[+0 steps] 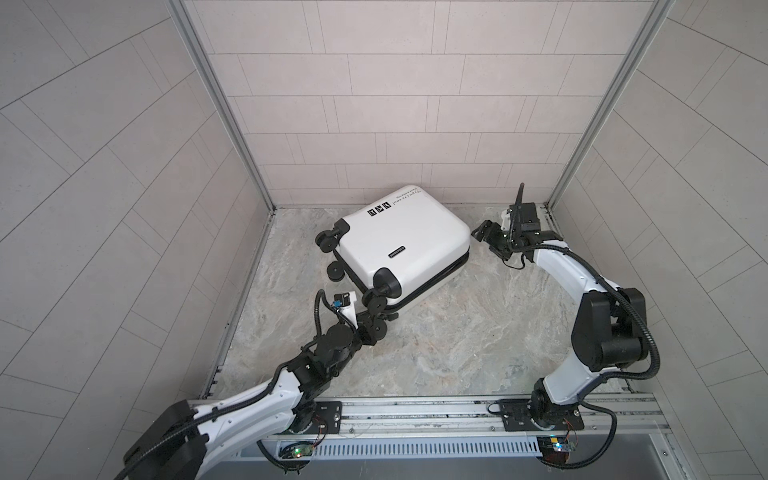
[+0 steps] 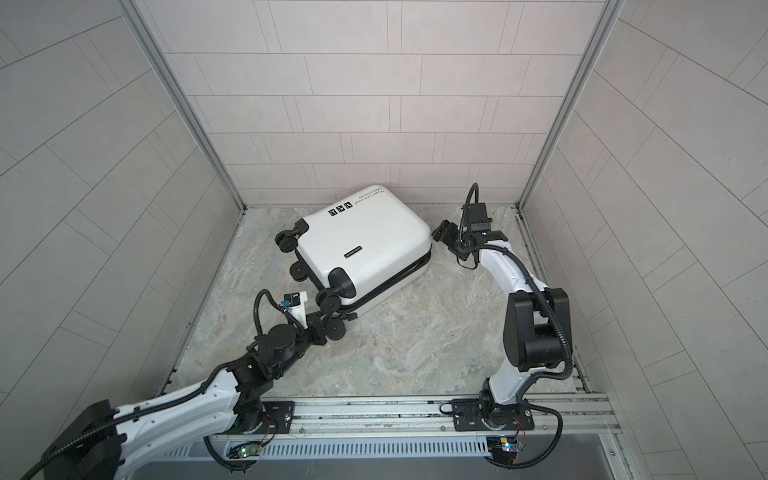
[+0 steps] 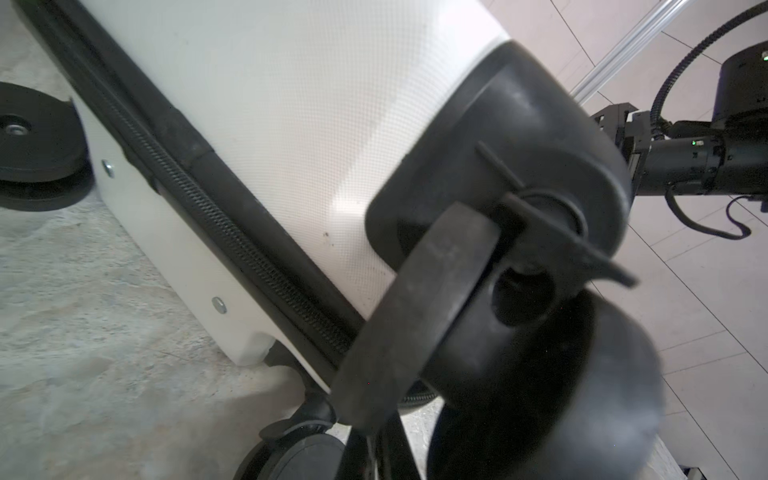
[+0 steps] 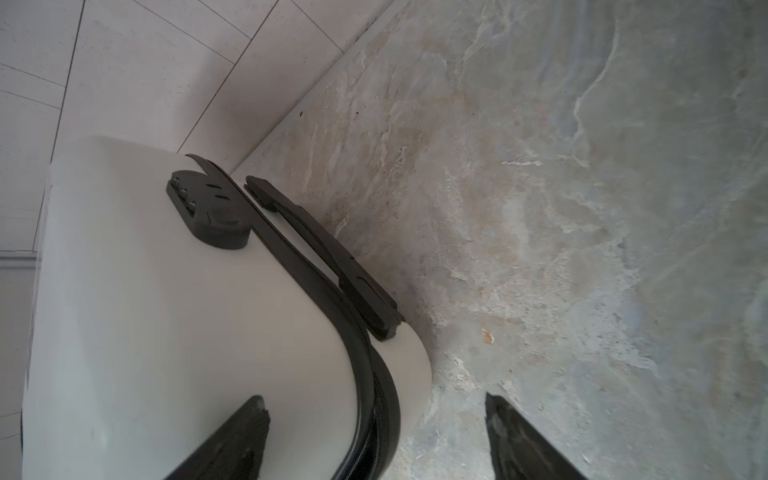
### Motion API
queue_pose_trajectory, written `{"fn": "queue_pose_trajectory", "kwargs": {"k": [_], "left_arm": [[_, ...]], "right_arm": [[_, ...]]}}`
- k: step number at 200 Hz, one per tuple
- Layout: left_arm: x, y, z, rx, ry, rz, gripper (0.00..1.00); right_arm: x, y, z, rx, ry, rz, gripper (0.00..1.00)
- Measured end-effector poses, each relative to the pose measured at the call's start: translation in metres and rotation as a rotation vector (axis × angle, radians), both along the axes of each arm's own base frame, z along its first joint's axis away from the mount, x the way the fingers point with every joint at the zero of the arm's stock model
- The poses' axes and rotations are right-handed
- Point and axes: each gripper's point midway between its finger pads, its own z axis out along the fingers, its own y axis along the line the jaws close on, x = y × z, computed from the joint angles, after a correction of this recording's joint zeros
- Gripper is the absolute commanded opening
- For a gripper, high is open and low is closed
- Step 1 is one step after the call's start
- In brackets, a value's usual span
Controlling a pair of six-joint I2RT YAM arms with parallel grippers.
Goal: Pack the luggage
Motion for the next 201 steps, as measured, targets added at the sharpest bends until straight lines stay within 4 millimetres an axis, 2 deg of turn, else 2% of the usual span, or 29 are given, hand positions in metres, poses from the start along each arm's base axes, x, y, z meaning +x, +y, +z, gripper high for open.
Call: {"fn": "queue_pose_trajectory", "kwargs": {"k": [29, 59, 80, 107, 127, 145, 168, 201], "left_arm": [[0.004, 0.015, -0.001, -0.001, 0.004, 0.04, 0.0], [0.003, 0.014, -0.003, -0.005, 0.011, 0.022, 0.0], [0.002, 0.012, -0.006, -0.014, 0.012, 0.01, 0.0], [0.002, 0.014, -0.008, -0.026, 0.003, 0.019, 0.0], [0.002, 0.015, -0.008, -0.031, 0.0, 0.022, 0.0], [0.002, 0.016, -0.008, -0.031, 0.0, 0.023, 0.0], [0.002, 0.018, -0.007, -0.033, 0.0, 0.029, 0.0], [0.002, 0.02, -0.007, -0.034, 0.002, 0.031, 0.0]], "right_arm": [[0.007, 0.017, 0.016, 0.031, -0.077, 0.039, 0.88], [0.008, 0.03, 0.024, 0.07, -0.12, 0.082, 0.87], [0.003, 0.043, 0.034, 0.016, -0.143, 0.123, 0.85], [-0.033, 0.099, 0.055, -0.24, -0.165, 0.285, 0.84], [-0.074, 0.157, 0.079, -0.376, -0.254, 0.508, 0.8], [-0.112, 0.202, 0.087, -0.502, -0.33, 0.697, 0.77], [-0.151, 0.235, 0.077, -0.726, -0.394, 0.881, 0.76], [-0.173, 0.265, 0.043, -1.023, -0.445, 1.065, 0.75]]}}
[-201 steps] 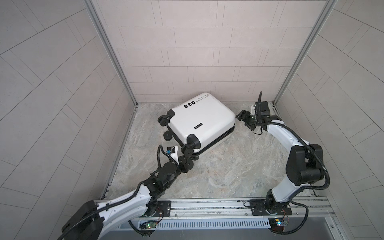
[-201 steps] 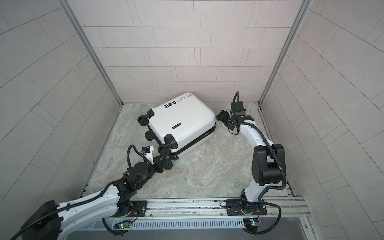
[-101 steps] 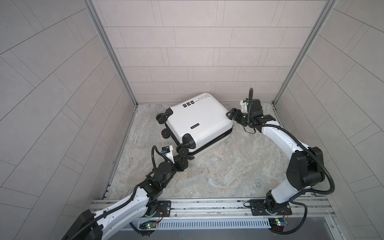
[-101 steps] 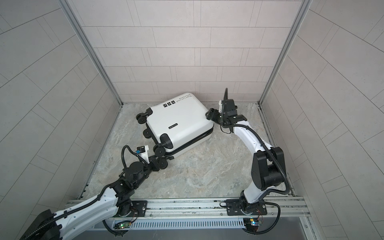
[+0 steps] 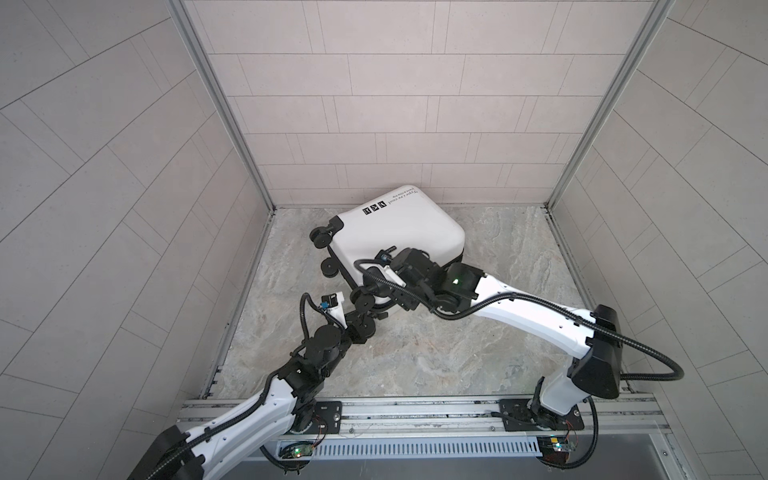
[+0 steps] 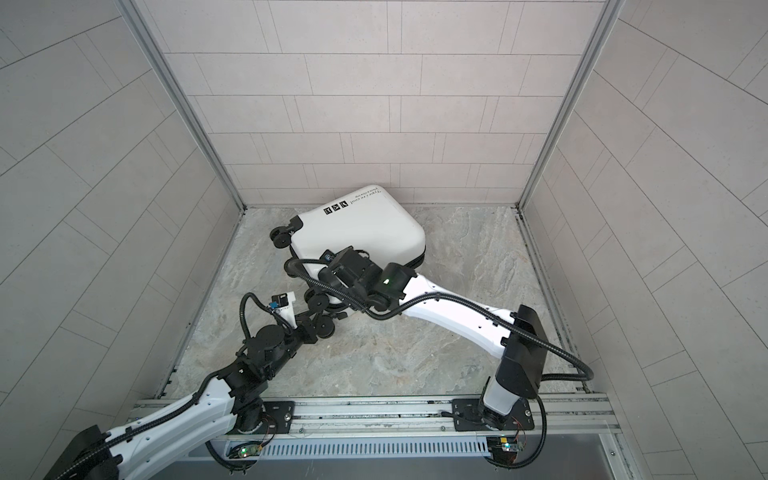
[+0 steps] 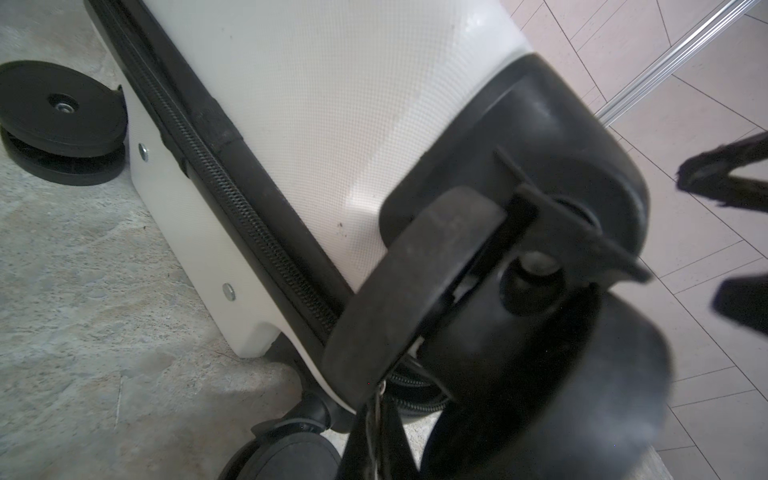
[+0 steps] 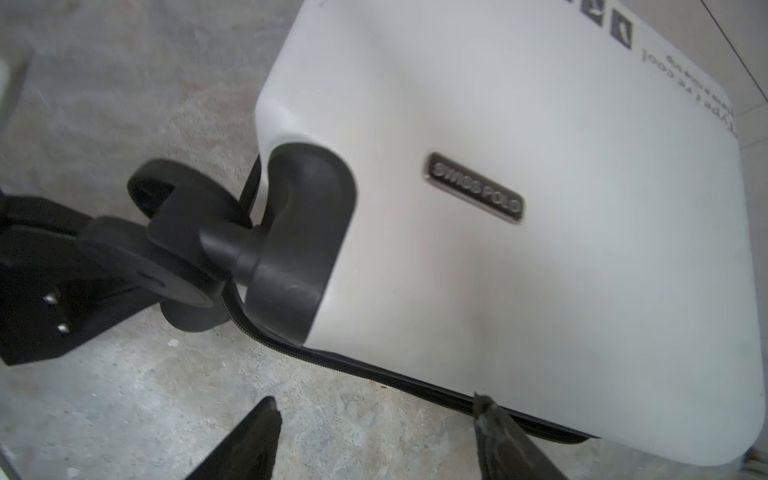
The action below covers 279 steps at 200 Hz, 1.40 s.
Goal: Pack the luggage
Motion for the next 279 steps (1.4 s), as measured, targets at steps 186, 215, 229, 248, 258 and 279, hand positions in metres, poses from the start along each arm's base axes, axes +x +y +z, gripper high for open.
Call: {"fn": "queue_pose_trajectory", "kwargs": {"k": [186, 215, 229, 248, 258, 279], "left_arm": [[-0.004, -0.017, -0.01, 0.03, 0.023, -0.107, 0.0], [-0.005, -0.024, -0.015, 0.043, 0.029, -0.119, 0.0], [-0.004, -0.027, -0.015, 0.047, 0.023, -0.115, 0.0], [-0.004, -0.029, -0.016, 0.058, 0.015, -0.104, 0.0], [-0.004, -0.029, -0.016, 0.064, 0.01, -0.095, 0.0], [-0.006, -0.03, -0.015, 0.072, 0.002, -0.087, 0.0]], "right_arm": [[0.025, 0.022, -0.008, -0.208, -0.042, 0.231, 0.68], [0.027, 0.023, -0.008, -0.196, -0.03, 0.224, 0.68], [0.028, 0.023, -0.009, -0.19, -0.026, 0.218, 0.67], [0.028, 0.025, -0.008, -0.176, -0.021, 0.217, 0.67], [0.027, 0.026, -0.008, -0.167, -0.018, 0.216, 0.67], [0.028, 0.035, -0.005, -0.117, -0.017, 0.217, 0.66]]}}
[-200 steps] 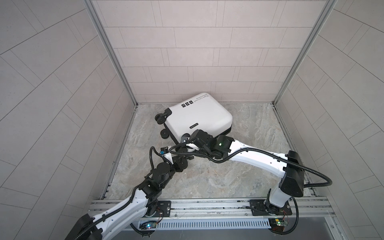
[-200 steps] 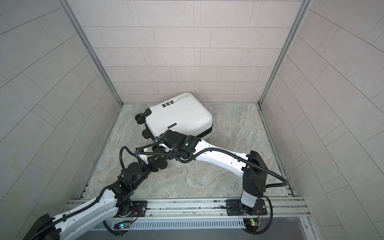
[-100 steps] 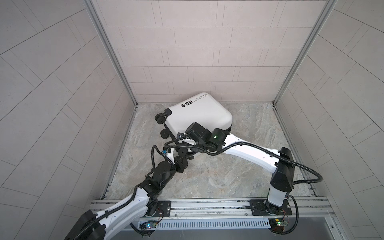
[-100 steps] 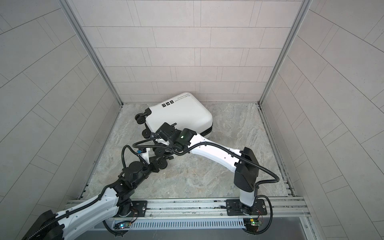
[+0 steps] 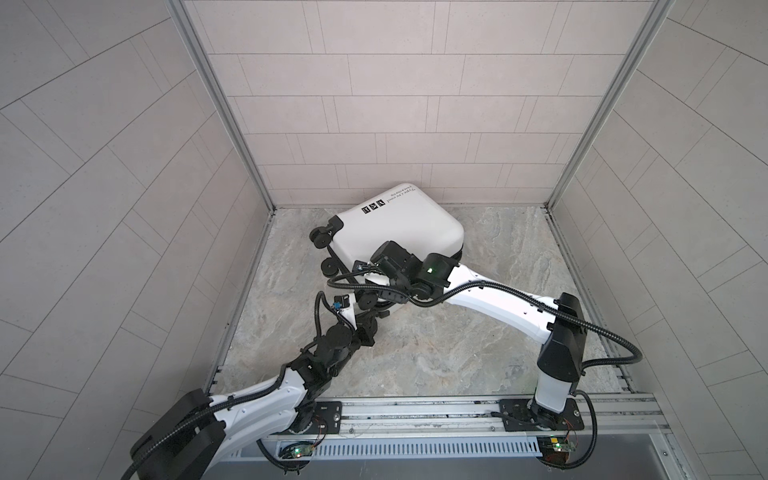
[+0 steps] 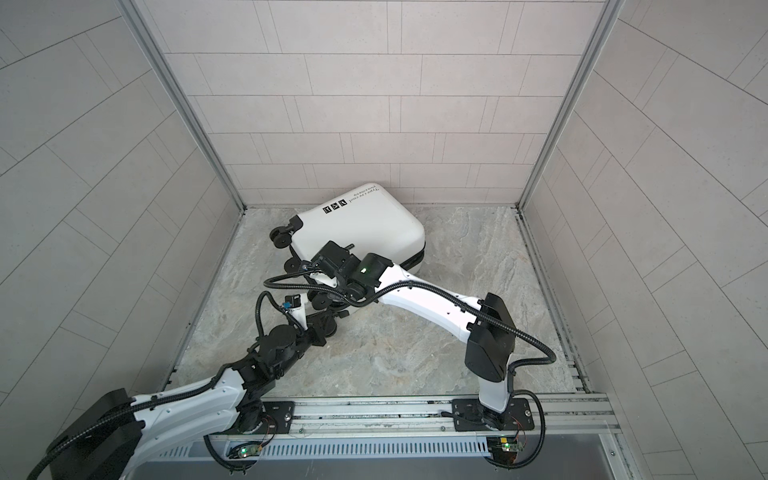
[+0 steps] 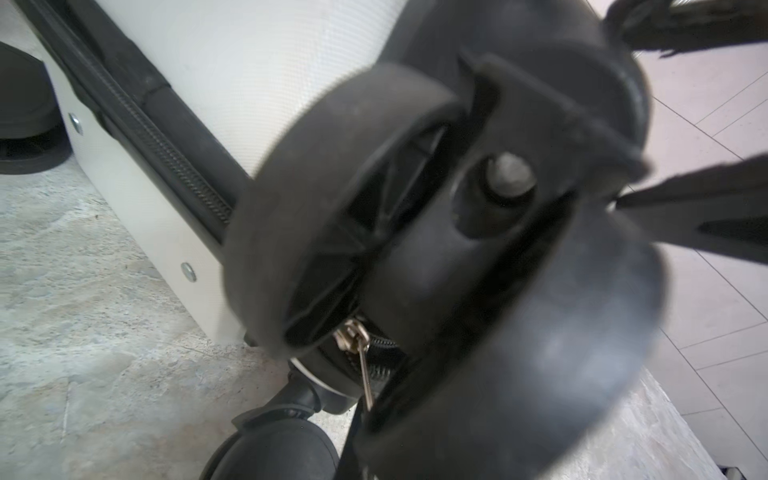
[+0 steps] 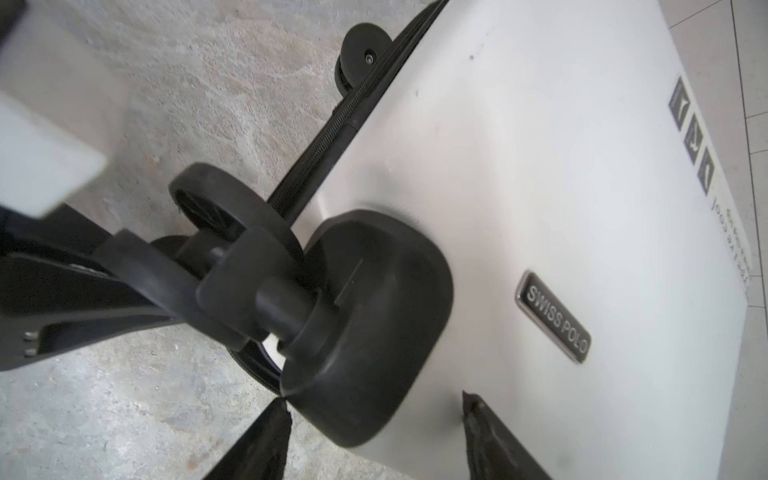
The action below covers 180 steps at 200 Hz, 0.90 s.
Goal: Pack the luggage
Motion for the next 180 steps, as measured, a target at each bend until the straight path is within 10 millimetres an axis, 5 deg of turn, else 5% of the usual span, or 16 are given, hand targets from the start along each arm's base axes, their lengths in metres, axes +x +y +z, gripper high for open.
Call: {"fn": "queue_pose_trajectory", "kwargs": {"k": [32, 70, 108, 112, 115, 149, 180], "left_arm": [[-0.003, -0.001, 0.002, 0.003, -0.007, -0.004, 0.01], [-0.016, -0.007, 0.027, -0.018, -0.07, -0.071, 0.56], [-0.022, -0.007, 0.037, 0.036, -0.063, -0.109, 0.73], [-0.023, -0.007, 0.037, 0.044, -0.058, -0.112, 0.95], [-0.023, -0.007, 0.037, 0.053, -0.057, -0.116, 0.99], [-0.028, 0.001, 0.039, 0.152, 0.004, -0.117, 1.0], [-0.028, 0.014, 0.066, 0.245, 0.013, -0.09, 1.0]], "right_arm": [[0.004, 0.012, 0.003, 0.082, 0.017, -0.008, 0.66], [0.008, 0.011, 0.003, 0.159, 0.029, -0.028, 0.67], [0.005, -0.003, 0.006, 0.237, 0.056, -0.069, 0.71], [0.005, -0.006, 0.007, 0.246, 0.061, -0.073, 0.72], [0.004, -0.007, 0.007, 0.255, 0.067, -0.078, 0.73], [0.005, -0.041, 0.012, 0.314, 0.111, -0.169, 0.77], [0.007, -0.07, 0.023, 0.371, 0.129, -0.246, 0.78]]}}
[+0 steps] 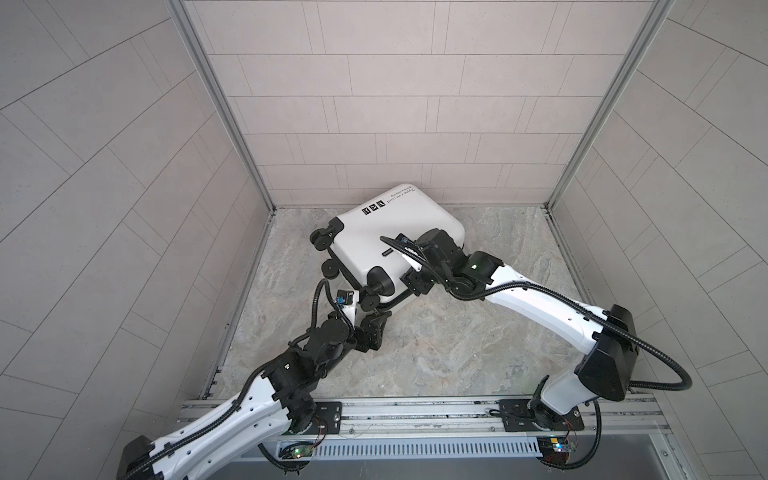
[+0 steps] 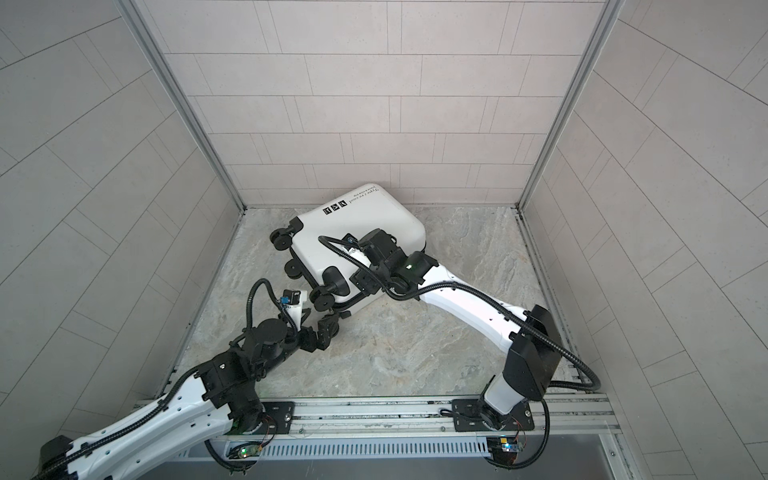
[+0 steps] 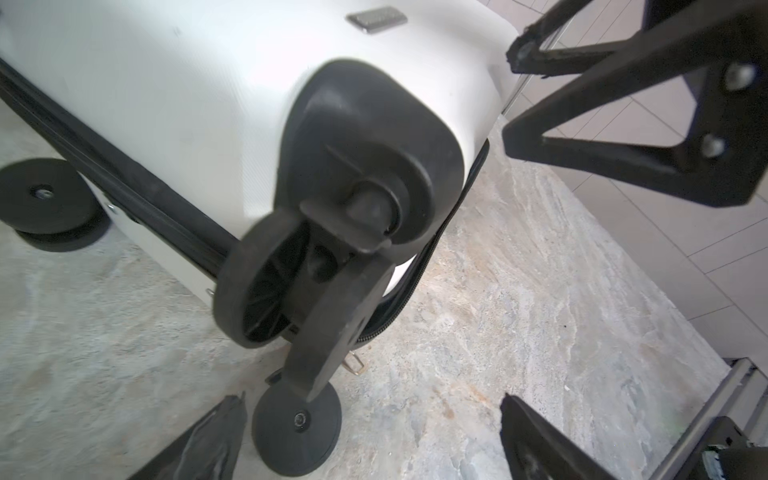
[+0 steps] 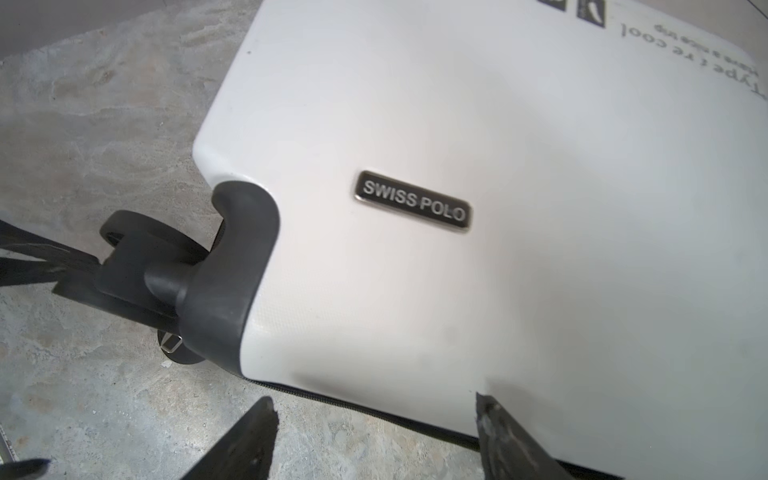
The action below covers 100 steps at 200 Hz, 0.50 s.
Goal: Pack the luggage
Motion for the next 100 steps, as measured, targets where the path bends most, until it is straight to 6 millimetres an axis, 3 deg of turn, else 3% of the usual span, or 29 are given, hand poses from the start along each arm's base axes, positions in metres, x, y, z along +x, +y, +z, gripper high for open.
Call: {"fn": "queue_pose_trajectory", "kwargs": {"k": [34, 100], "left_arm": [[0.002, 0.005, 0.021, 0.089, -0.003, 0.004, 1.0], [0.023, -0.001, -0.019, 0.349, 0.146, -0.005, 0.98]], "right_arm": [[-0.018, -0.009, 0.013, 0.072, 0.016, -0.003, 0.78], [-0.042, -0.025, -0.003, 0.118, 0.08, -0.025, 0.77]]}}
